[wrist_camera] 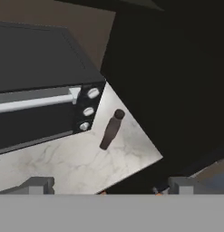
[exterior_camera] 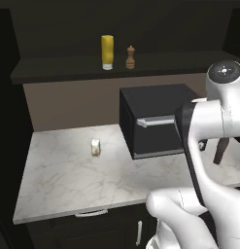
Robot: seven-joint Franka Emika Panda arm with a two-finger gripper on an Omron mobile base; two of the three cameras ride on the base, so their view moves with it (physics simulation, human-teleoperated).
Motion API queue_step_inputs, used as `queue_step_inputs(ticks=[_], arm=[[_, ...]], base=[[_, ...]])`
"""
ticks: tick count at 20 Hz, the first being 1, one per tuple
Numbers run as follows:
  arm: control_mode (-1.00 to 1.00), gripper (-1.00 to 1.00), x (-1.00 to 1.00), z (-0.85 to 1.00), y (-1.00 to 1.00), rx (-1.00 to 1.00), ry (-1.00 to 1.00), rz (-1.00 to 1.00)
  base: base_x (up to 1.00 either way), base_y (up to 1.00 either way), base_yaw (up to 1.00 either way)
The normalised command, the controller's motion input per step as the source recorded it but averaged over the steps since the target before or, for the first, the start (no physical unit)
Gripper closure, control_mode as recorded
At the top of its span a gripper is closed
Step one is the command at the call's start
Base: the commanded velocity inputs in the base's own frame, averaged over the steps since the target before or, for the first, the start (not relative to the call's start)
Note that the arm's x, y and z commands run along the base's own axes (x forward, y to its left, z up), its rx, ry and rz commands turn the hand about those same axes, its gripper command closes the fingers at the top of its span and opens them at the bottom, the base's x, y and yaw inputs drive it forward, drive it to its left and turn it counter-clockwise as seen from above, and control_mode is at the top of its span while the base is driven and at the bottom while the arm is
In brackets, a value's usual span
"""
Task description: There are various items on the counter. Only move the condiments/shakers into the cabinet.
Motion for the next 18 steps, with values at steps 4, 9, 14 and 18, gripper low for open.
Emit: queue_step_inputs(ticks=[4,9,14,18], arm=[[-1.00,-1.00,0.00,-0.61,-0.30,0.11,0.00,-0.21],[-1.00,-1.00,0.00,-0.52,-0.27,0.15,0.00,-0.16],[-1.00,-1.00,0.07,-0.54,-0.25,0.14,0.00,-0.13],[-1.00,-1.00,0.12,-0.48,-0.28,0.04,-0.01,-0.05]], base=[[0.00,0.00,0.00],[0.00,0.00,0.00],[0.00,0.00,0.00],[0.00,0.00,0.00]])
